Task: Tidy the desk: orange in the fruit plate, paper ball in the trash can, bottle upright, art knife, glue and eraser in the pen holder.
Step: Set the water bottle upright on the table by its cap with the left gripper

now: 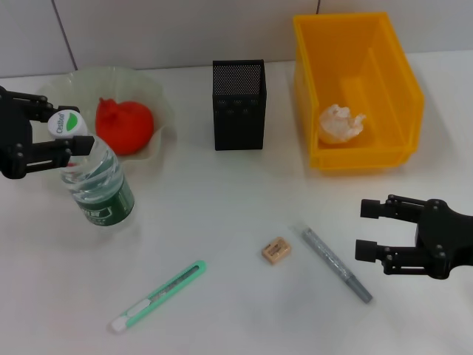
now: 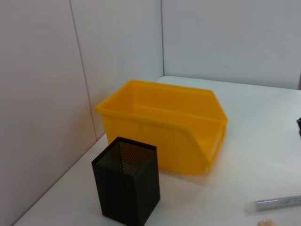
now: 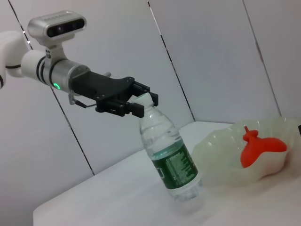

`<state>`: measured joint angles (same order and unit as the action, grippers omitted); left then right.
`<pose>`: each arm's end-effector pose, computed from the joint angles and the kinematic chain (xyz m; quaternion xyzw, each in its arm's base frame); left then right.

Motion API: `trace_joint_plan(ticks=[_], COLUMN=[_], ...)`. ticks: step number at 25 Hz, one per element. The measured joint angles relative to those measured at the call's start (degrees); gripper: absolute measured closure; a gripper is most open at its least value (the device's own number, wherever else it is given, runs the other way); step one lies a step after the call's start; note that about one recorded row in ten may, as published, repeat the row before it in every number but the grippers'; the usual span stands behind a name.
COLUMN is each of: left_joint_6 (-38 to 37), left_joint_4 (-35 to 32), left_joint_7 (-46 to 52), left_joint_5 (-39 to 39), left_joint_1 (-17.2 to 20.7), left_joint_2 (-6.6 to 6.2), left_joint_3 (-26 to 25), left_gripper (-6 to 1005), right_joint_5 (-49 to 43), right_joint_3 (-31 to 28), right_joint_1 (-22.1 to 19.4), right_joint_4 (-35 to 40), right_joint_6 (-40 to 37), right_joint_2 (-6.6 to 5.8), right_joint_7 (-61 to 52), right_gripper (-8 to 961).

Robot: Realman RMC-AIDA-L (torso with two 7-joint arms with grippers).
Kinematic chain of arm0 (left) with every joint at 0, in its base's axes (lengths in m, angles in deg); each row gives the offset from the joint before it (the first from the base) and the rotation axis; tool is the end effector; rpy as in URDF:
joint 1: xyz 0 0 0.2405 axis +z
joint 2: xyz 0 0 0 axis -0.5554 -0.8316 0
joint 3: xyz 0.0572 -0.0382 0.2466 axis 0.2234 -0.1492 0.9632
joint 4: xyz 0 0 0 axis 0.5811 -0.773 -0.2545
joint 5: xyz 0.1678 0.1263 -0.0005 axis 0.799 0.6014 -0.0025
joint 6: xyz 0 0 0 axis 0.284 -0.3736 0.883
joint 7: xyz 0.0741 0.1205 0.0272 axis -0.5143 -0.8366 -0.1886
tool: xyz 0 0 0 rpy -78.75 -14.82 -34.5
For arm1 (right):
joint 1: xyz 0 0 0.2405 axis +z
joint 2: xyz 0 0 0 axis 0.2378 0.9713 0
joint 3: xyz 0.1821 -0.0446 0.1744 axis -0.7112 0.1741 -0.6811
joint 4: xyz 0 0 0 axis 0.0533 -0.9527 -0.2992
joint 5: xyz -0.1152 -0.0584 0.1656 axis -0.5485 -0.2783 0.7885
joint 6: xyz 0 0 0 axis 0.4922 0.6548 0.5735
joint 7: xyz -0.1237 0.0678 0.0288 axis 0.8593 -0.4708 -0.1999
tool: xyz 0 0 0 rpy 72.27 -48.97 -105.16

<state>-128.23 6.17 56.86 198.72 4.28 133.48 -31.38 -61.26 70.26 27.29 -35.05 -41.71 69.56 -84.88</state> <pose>-0.2025 0.3345 0.1102 -0.9719 -0.1030 -0.1083 0.1816 0.3002 0.2489 0.0349 -0.9090 0.2543 0.3120 0.1088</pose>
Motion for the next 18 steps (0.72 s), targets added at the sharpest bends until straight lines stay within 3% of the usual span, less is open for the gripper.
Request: trace_joint_plan(ticks=[8, 18], left_joint_6=[3.8, 5.5], left_joint_4=[4.3, 5.1], left_joint_7=[-1.7, -3.3], left_joint_5=[2.1, 2.3], left_joint_1=[0.0, 0.1], left_joint_2=[-0.3, -0.04], left_joint_3=[0.5, 0.5], left_gripper=[487, 478], right_joint_5=[0.0, 0.0], right_joint_3=[0.0, 0.0], right_joint_1=[0.0, 0.0], right_joint_4=[0.0, -0.2], right_joint_6=[0.2, 0.3], right_joint_2=[0.07, 0.05], right_joint_7=[0.6, 0.7], right_gripper=[134, 135])
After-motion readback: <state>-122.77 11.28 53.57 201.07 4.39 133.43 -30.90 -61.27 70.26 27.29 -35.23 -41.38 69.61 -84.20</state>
